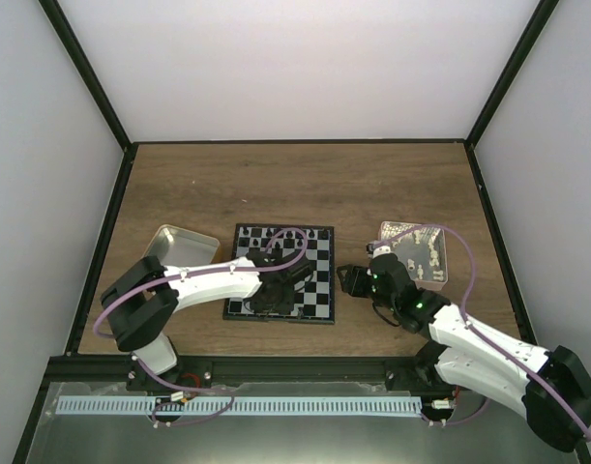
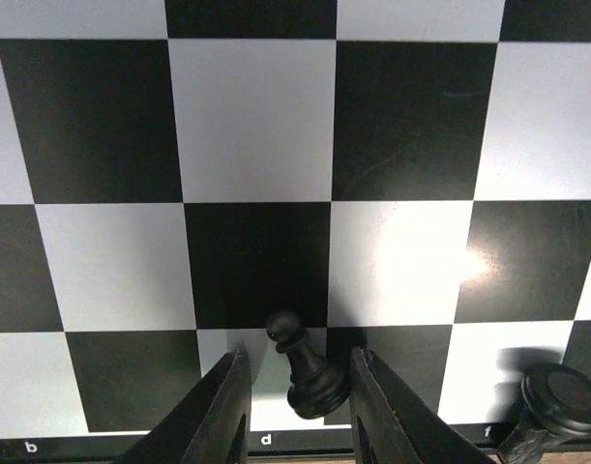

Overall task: Set up the chess pieces on the board
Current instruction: Pick up the chess piece from the chessboard.

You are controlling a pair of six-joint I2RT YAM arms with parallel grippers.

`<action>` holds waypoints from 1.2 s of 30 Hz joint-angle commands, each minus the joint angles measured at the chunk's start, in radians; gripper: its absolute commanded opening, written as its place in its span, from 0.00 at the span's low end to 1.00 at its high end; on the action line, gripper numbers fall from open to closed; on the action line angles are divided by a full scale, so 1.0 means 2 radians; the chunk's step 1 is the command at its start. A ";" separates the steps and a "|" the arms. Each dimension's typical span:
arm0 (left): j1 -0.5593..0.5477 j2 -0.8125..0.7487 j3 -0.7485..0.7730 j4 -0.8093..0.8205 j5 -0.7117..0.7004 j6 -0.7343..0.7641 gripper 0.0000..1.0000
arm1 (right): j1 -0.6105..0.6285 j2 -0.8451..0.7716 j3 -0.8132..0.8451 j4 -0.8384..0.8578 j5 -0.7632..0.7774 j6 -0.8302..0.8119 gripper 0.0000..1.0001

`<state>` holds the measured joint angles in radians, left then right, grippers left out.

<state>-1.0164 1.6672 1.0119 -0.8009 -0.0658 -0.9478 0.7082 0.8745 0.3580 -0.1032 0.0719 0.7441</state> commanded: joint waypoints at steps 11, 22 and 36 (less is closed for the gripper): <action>-0.006 0.019 0.011 -0.014 -0.015 0.000 0.20 | -0.003 0.000 -0.003 0.009 0.006 -0.003 0.60; -0.006 0.017 -0.004 0.004 -0.028 0.002 0.25 | -0.003 0.006 -0.002 0.015 -0.015 -0.009 0.60; -0.006 0.012 -0.014 0.007 -0.039 0.008 0.18 | -0.003 0.010 0.002 0.013 -0.018 -0.006 0.60</action>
<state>-1.0241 1.6821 1.0191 -0.7967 -0.1314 -0.9386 0.7082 0.8921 0.3580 -0.0956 0.0441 0.7376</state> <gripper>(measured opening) 0.183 0.604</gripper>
